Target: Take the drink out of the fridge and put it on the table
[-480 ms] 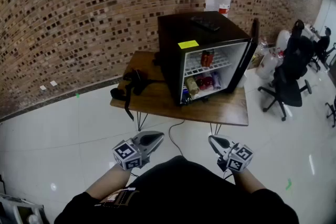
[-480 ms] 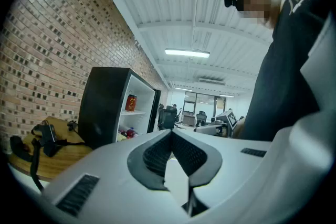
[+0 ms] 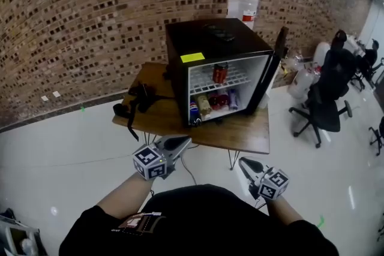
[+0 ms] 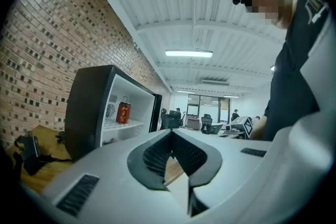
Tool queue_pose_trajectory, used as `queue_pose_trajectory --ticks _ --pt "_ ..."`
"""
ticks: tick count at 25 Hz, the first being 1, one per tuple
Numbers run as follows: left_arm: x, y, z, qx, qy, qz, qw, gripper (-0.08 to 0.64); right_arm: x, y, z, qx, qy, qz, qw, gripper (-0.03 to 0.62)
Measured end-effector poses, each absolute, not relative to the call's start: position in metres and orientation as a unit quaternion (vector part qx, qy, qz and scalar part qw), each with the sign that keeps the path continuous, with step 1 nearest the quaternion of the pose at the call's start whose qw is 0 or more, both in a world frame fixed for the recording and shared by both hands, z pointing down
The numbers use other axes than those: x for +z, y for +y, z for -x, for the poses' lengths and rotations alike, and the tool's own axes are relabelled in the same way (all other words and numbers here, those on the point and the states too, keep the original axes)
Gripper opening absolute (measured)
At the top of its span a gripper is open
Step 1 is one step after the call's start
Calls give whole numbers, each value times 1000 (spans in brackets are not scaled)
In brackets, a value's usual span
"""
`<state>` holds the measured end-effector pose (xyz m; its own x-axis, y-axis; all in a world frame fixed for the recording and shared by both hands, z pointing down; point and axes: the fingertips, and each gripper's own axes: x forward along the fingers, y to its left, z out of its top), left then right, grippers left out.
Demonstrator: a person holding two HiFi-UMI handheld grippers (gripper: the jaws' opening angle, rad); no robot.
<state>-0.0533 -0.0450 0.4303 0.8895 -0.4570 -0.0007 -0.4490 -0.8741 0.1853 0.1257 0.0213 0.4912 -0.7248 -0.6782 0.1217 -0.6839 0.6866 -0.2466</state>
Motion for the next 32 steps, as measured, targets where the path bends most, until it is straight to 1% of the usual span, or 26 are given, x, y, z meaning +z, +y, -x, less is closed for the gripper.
queue_pose_trajectory --ticks 4,9,10,11,13,15,18,22,26,32 --pt "412 -90 19 -22 -225 -971 82 2 493 2 -146 142 -911 -386 11 43" --pt "409 -157 -11 -27 -199 -977 70 2 510 -41 -143 156 -900 -408 21 43" --pt "411 -172 -17 -27 -192 -978 71 28 511 -54 -142 156 -897 -413 23 44" --pt "413 -187 -23 -26 -187 -979 74 83 511 -68 -140 158 -894 -420 25 44" --pt "417 -214 -35 -25 -177 -980 85 99 510 -89 -135 168 -885 -432 30 44" --pt "421 -237 -49 -26 -171 -981 92 180 509 -106 -131 175 -877 -445 39 44" --pt "433 -286 -63 -26 -208 -974 84 303 513 -143 -128 172 -872 -456 40 44" --pt "451 -333 -84 -12 -264 -960 89 401 519 -162 -139 179 -871 -455 39 44" --pt "451 -370 -106 -6 -315 -945 84 436 527 -172 -172 192 -878 -437 38 44" --pt "442 -429 -114 -2 -417 -907 61 437 535 -183 -225 202 -901 -381 48 44"
